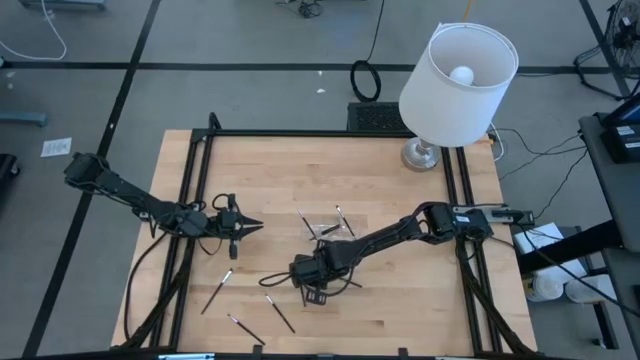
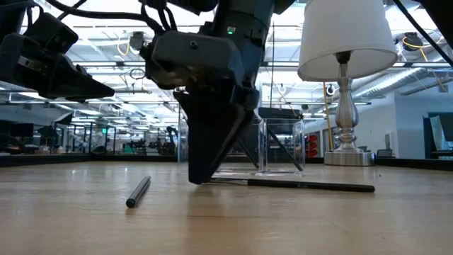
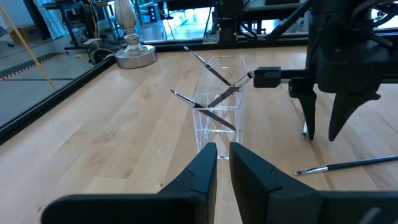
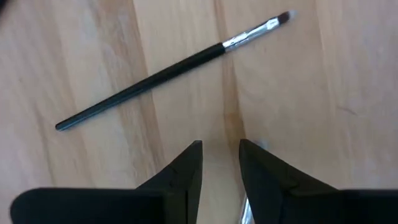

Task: Pick & Place Makeup Supplies
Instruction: Put the makeup brush into the transparent organizer

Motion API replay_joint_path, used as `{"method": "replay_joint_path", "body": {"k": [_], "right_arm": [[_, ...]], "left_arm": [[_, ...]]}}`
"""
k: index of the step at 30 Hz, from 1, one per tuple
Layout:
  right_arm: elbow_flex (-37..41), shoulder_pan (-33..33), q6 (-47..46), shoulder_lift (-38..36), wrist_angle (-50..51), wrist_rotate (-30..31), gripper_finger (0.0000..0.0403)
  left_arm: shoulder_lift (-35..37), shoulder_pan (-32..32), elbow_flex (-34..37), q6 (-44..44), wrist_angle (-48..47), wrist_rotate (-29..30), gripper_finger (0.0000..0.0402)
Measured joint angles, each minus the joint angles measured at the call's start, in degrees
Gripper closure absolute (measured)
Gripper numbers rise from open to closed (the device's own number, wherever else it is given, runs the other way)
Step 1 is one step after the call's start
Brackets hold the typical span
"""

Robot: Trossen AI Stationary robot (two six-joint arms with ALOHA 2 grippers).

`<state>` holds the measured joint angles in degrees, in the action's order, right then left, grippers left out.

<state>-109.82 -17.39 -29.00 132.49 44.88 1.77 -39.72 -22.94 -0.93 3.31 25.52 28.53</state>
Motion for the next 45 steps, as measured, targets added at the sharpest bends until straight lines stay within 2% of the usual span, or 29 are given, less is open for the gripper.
{"method": "replay_joint_path", "body": {"k": [9,16,19,25,31,34,40,45], "right_arm": [[0.0,-0.4,1.3,0.0,-3.2,1.2,0.0305],[0.0,-4.6,1.2,0.0,-0.2,-0.2,0.0305],[0.0,-7.3,0.9,-0.6,1.4,5.0,0.0305],[-0.1,-12.1,-3.2,-2.8,7.3,24.9,0.0305],[0.0,-10.7,-8.1,-2.8,8.2,31.6,0.0306],[0.0,-10.2,-10.7,-2.8,9.5,36.2,0.0321],[1.2,-9.9,-10.8,-2.3,7.0,36.3,0.0389],[6.6,-9.3,-10.9,-2.3,1.5,34.1,0.0397]], "left_arm": [[0.0,0.0,0.0,0.0,0.0,0.0,0.035],[0.0,0.0,0.0,0.0,0.0,0.0,0.035],[0.0,0.0,0.0,0.0,0.0,0.0,0.035],[0.0,0.0,0.0,0.0,0.0,0.0,0.035],[0.0,0.0,0.0,0.1,0.0,0.0,0.035],[0.0,0.0,0.0,0.1,0.1,0.0,0.035],[0.0,0.0,0.0,0.2,-0.2,0.0,0.035],[0.0,0.0,0.0,0.2,-0.4,0.0,0.035]]}}
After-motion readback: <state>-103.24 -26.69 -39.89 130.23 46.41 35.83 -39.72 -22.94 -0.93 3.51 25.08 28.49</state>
